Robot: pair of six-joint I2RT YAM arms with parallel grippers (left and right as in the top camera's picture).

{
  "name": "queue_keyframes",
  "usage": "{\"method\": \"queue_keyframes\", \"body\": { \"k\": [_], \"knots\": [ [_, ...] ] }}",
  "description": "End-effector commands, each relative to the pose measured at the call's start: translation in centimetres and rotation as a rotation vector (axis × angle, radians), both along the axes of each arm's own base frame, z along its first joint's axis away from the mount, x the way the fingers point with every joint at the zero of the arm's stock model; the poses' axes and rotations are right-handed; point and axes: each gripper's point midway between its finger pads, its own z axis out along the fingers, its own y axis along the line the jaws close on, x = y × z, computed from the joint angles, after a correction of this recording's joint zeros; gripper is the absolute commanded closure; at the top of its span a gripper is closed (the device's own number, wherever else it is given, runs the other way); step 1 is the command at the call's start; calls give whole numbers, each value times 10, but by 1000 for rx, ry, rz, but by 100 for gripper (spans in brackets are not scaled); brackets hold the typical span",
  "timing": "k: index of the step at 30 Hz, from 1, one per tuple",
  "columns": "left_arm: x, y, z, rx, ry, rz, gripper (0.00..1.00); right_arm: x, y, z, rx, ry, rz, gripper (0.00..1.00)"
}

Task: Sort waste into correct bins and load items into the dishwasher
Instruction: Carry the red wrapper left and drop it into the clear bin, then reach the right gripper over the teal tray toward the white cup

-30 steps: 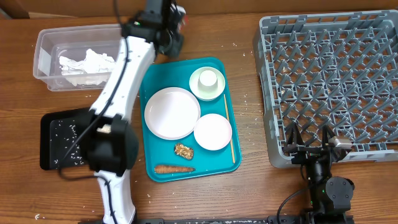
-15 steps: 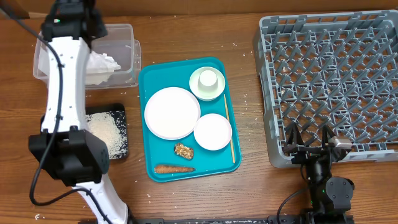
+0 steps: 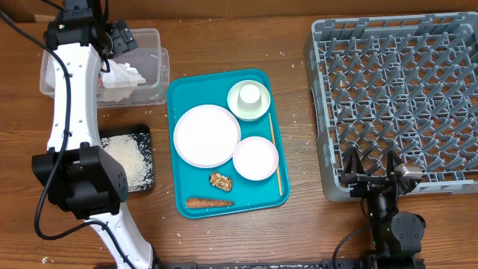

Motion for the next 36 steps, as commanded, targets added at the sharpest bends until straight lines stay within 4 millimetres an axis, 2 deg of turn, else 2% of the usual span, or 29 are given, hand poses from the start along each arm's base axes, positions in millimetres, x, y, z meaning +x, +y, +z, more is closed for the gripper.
{"method": "queue_keyframes", "body": {
  "k": [1, 7, 24, 27, 30, 33, 36],
  "knots": [
    [-5, 26, 2, 31, -3, 79, 0, 0, -1, -2, -4, -3, -9, 0],
    [-10, 37, 1, 33, 4, 101, 0, 0, -1, -2, -4, -3, -9, 0],
    [-10, 37, 1, 30, 4, 101, 0, 0, 0, 1, 2, -15, -3, 0],
    [-10, 37, 1, 30, 3, 102, 0, -2, 19, 20, 67, -87, 112, 0],
    [-10, 37, 1, 30, 3, 102, 0, -14, 56, 41, 235, -135, 350, 0],
    [-10, 37, 1, 30, 3, 101, 0, -34, 95, 43, 404, -56, 611, 0],
    [-10, 37, 1, 30, 3, 102, 0, -39, 98, 54, 511, -58, 647, 0]
  ]
}}
